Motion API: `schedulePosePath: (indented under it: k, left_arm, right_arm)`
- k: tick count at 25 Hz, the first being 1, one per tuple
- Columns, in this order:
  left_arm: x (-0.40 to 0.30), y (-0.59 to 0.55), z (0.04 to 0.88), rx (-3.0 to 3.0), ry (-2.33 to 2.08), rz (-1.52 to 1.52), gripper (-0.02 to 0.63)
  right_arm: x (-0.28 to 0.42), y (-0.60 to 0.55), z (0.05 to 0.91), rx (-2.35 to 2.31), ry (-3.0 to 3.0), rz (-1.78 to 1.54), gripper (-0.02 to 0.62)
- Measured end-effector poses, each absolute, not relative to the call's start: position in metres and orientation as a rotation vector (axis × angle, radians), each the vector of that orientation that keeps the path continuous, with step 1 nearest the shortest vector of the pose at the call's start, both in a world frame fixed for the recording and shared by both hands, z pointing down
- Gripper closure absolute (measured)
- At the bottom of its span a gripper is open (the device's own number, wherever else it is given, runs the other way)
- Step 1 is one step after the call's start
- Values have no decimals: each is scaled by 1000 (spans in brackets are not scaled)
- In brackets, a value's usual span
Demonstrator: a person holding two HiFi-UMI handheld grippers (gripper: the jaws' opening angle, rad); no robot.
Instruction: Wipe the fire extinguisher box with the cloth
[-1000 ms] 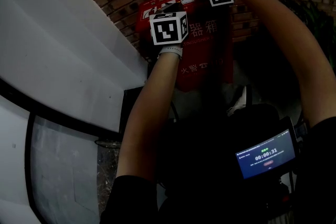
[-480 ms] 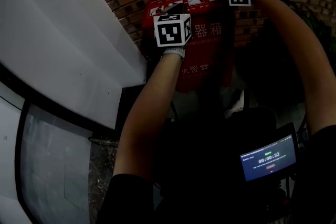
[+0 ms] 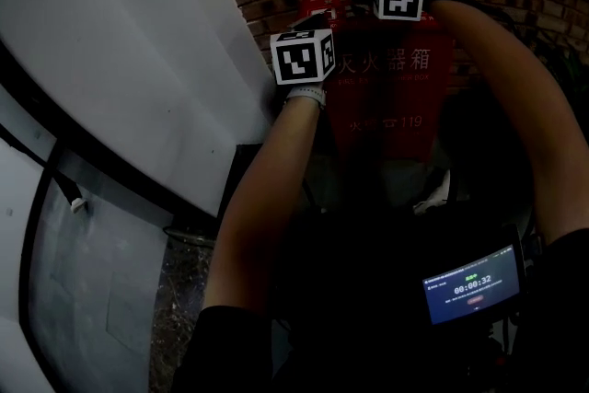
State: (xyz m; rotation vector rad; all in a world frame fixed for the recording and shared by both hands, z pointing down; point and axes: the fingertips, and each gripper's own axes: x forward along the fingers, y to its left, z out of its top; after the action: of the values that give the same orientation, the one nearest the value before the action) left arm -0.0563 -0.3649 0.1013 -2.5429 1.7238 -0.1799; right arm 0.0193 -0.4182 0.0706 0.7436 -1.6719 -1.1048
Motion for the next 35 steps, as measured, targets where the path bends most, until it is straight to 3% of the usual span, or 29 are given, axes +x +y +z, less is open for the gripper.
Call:
schedulePosePath:
  k: [8, 17, 29, 35]
  left_arm:
    - [-101, -372, 119, -2552, 1774, -162, 604]
    - [-103, -379, 122, -2523, 1720, -185, 604]
    - [-74, -372, 115, -2510, 1701, -196, 604]
    - [-17, -365, 108, -2531, 1618, -212, 604]
  right_arm:
    - [-77, -422, 103, 601, -1705, -1174, 558]
    - [-113, -436, 133, 512, -1656, -1211, 560]
    - [-55, -426, 136, 500, -1636, -1101, 560]
    - [9, -425, 135, 542, -1599, -1052, 560]
